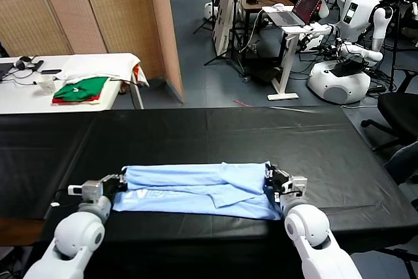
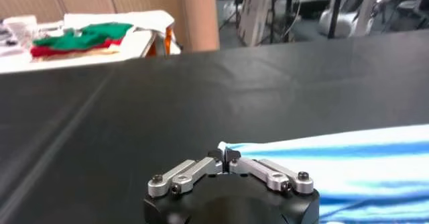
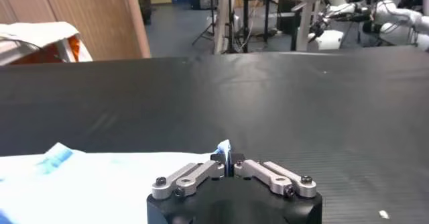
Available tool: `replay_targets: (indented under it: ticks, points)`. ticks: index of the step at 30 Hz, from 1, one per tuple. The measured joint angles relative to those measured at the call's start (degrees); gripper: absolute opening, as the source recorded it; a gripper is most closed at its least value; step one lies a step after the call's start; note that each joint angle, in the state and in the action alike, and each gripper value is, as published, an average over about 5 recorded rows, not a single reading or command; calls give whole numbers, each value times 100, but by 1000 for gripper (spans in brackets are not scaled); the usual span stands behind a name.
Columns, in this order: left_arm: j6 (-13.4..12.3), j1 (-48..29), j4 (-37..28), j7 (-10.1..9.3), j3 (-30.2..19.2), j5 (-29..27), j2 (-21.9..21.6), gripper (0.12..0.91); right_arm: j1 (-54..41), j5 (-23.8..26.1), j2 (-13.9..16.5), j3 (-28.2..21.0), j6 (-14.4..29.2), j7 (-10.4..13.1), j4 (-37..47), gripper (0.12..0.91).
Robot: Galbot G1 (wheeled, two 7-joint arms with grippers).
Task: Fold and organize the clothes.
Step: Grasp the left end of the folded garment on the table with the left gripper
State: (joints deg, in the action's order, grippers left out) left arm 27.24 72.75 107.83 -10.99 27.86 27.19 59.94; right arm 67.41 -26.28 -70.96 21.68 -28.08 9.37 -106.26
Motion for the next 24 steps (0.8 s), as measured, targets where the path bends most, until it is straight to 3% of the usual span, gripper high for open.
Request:
replay_targets:
  ticks: [3, 6, 8, 11, 19, 24]
  points:
    - [-39, 14, -1, 12, 39, -40, -7, 408, 99, -103, 106, 83, -18, -12, -218, 730]
    - [-45, 83, 61, -11, 113, 3, -52, 597, 223, -232, 217, 184, -47, -9, -491, 864]
    - [-42, 138, 119, -23, 179, 49, -74, 730, 310, -298, 274, 257, -58, -6, -676, 896]
    - [-36, 250, 199, -28, 309, 159, -66, 864, 447, -355, 334, 367, -63, -5, -932, 905]
    - [-3, 535, 134, 102, 672, 850, 110, 907, 725, -382, 400, 563, -64, -6, -1323, 907]
    - [-32, 616, 37, 153, 751, 906, 211, 907, 797, -379, 399, 615, -64, -2, -1398, 907]
